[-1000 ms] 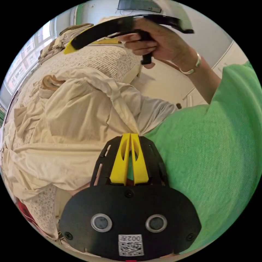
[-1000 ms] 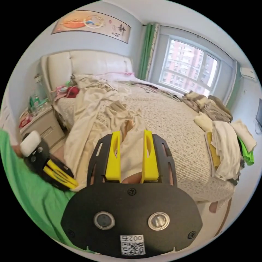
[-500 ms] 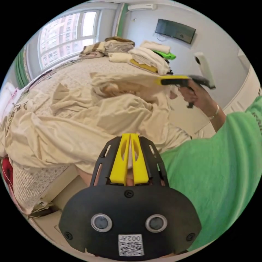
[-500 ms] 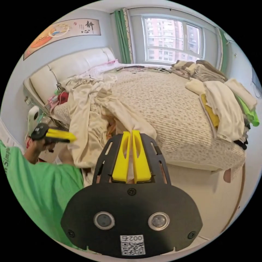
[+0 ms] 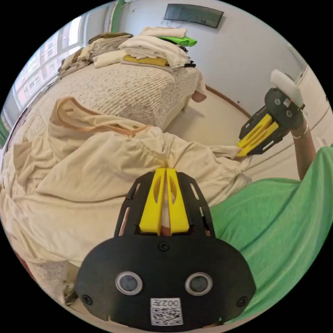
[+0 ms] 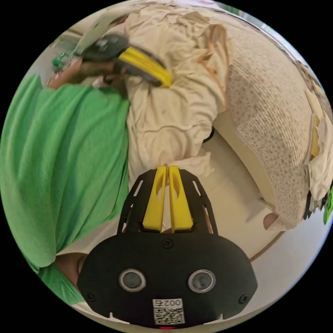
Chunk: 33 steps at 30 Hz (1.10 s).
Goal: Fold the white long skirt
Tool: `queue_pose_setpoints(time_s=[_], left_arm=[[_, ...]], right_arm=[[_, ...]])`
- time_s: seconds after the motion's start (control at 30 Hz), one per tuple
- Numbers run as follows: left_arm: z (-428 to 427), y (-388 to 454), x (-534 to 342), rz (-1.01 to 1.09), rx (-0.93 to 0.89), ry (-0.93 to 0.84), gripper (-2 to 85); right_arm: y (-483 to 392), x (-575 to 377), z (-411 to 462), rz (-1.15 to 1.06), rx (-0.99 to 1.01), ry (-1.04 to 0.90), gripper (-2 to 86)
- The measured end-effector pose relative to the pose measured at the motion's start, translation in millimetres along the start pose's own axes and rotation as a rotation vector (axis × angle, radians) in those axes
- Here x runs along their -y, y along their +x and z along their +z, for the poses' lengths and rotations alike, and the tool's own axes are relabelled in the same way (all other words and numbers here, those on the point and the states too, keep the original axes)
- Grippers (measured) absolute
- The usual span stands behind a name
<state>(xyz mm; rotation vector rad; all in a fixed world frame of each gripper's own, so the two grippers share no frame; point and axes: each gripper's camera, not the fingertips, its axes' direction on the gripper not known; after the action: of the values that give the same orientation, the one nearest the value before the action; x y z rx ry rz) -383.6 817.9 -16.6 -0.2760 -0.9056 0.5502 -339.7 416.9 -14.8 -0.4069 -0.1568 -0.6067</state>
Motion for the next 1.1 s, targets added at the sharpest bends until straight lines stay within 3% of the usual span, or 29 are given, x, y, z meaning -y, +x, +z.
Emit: queue_pose_setpoints(time_s=[0.13,0.27,0.33,0.47,0.6,0.73,0.87,1.1], left_arm=[[-0.3,-27.0,-17.0,-0.076,-0.219,-0.081,-0.9],[-3.0,-53.8,-32.2,-0.157,-0.413,-0.103,-0.9],[-7.1,-57.4,-35.8,-0.158,-0.423,-0.104,-0.9],[-29.5,-59.3,-37.8,-0.142,-0.283,-0.047,-0.9],[-71.1,-72.2,-31.5,-0.151,-0.027,0.116,-0.9],[-104.5,-100.0,-10.7,-0.153,0.158,0.265,-0.9],[-91.9,-123.3,22.4,-0.061,0.326,0.272,-0.7],[-65.1,-143.9,57.6,0.128,0.219,0.265,7.3]], right_arm=[[20.1,-11.6,-47.4,0.029,-0.015,0.33,0.1],[32.6,-45.7,-79.0,0.04,-0.028,0.953,3.3],[39.0,-52.6,-67.5,0.086,-0.009,1.116,8.7],[66.5,2.2,2.8,0.219,0.003,0.764,10.4],[62.6,22.6,70.3,0.268,0.116,0.647,8.6],[59.6,13.8,85.6,0.332,0.147,0.7,7.2],[69.8,7.6,91.3,0.322,0.178,0.693,6.8],[76.7,-6.6,104.9,0.355,0.199,0.723,6.4]])
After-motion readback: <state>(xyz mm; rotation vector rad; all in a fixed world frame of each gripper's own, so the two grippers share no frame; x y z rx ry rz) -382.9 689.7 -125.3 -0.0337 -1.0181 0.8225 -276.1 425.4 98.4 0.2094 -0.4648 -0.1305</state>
